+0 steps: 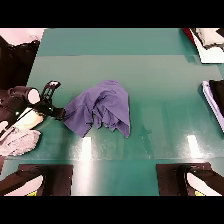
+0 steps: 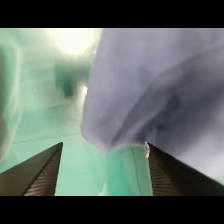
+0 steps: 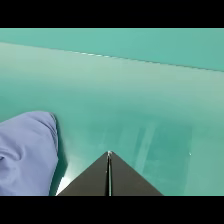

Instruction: Fold the shirts.

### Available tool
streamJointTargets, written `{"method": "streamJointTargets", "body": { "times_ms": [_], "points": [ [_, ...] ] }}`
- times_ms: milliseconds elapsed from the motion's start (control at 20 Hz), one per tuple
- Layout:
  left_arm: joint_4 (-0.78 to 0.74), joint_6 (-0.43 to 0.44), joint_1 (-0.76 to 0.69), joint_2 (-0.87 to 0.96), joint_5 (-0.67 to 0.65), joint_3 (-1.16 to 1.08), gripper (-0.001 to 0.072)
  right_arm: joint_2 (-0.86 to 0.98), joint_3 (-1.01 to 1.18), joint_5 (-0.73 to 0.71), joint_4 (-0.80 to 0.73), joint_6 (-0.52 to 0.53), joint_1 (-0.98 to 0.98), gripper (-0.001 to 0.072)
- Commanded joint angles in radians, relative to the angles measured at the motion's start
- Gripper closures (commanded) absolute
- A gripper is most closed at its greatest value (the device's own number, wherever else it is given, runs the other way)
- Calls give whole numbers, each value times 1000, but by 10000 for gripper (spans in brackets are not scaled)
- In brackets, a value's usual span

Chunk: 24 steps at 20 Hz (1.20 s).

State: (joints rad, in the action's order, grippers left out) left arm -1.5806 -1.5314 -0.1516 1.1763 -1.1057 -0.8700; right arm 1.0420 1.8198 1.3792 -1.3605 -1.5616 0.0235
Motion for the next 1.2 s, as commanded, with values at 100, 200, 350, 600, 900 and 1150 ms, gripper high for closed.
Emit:
{"method": "streamJointTargets", "body": {
  "times_ms": [100, 200, 350, 600, 900, 1150],
  "points": [
    [38, -14, 1, 92, 47, 4, 95, 0, 0, 42, 0, 0, 0, 692],
    [40, -14, 1, 92, 59, 3, 97, 0, 0, 45, 0, 0, 0, 692],
    [40, -14, 1, 92, 57, 3, 674, 0, 0, 48, 0, 0, 0, 692],
    [27, 35, 1, 37, -100, -154, 680, 66, -53, 201, 132, 3, 0, 691],
    [28, 47, 1, -129, -130, -387, 679, 152, -579, 146, 400, 79, 69, 120],
    [28, 47, 0, -142, -159, -413, 679, 167, -945, -238, 458, 113, 292, 120]
  ]
}}
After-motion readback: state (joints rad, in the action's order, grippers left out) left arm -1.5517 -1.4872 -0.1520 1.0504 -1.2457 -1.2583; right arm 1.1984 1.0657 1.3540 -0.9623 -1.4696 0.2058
